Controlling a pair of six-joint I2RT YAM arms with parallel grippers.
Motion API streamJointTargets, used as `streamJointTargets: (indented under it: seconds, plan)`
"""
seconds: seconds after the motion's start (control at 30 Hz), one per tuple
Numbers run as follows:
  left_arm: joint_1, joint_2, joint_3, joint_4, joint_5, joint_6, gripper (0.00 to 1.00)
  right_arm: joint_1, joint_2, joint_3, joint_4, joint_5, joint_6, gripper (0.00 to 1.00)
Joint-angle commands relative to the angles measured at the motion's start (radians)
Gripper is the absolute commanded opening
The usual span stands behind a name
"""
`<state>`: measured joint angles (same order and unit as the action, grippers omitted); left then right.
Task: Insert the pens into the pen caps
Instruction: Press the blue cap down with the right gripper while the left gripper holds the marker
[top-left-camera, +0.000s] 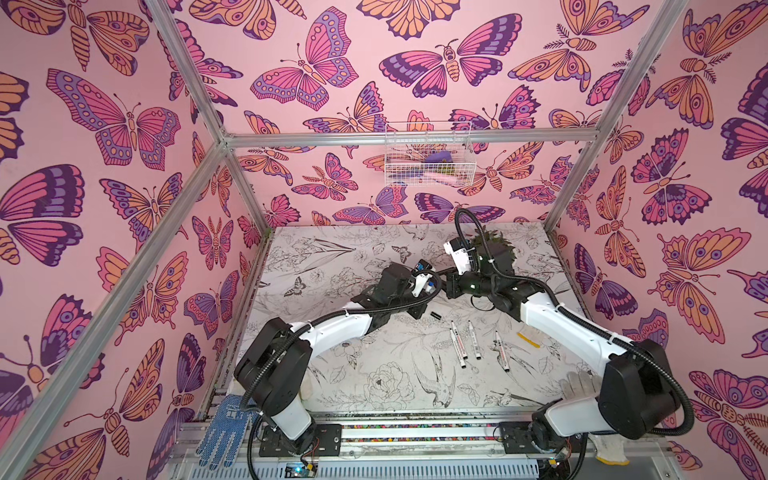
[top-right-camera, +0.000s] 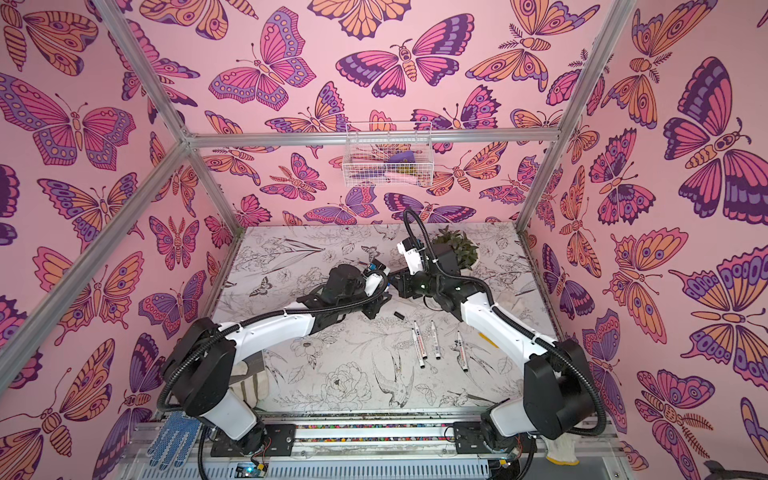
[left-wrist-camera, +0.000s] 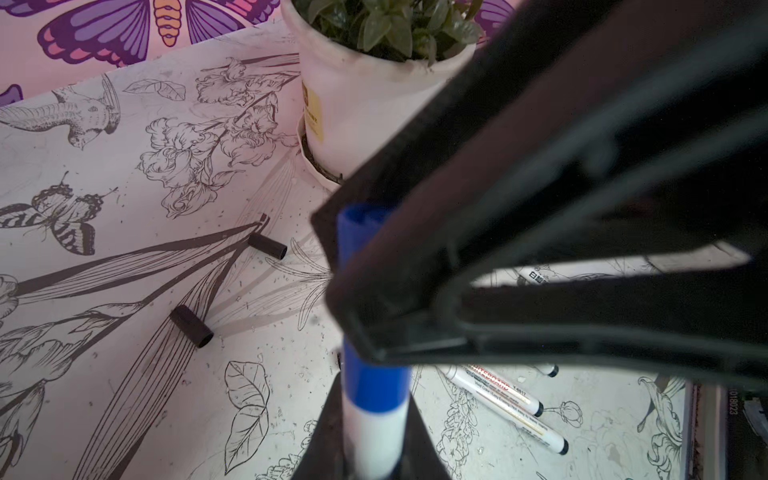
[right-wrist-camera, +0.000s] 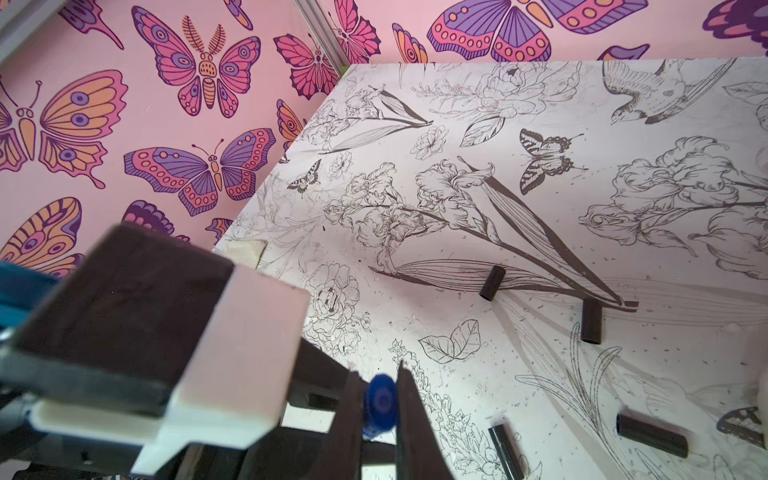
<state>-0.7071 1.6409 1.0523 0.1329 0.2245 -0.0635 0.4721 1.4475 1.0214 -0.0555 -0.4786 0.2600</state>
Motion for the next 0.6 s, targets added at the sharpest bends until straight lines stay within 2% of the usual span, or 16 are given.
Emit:
streamJointTargets:
  seconds: [0.0,0.3,0.57]
  plan:
    - [0.102,-0.088,0.193,0.804,-0.216,-0.093,0.00,0.086,0.076,-0.142,-0.645,-0.152,-0.077,0.00]
    - [0.183,-0.091,0.223,0.840,-0.206,-0.175,0.00,0.086,0.069,-0.173,-0.621,-0.143,-0.063,0.00]
    - [0.227,-0.093,0.270,0.847,-0.169,-0.177,0.00,0.086,0.083,-0.172,-0.625,-0.144,-0.058,0.00]
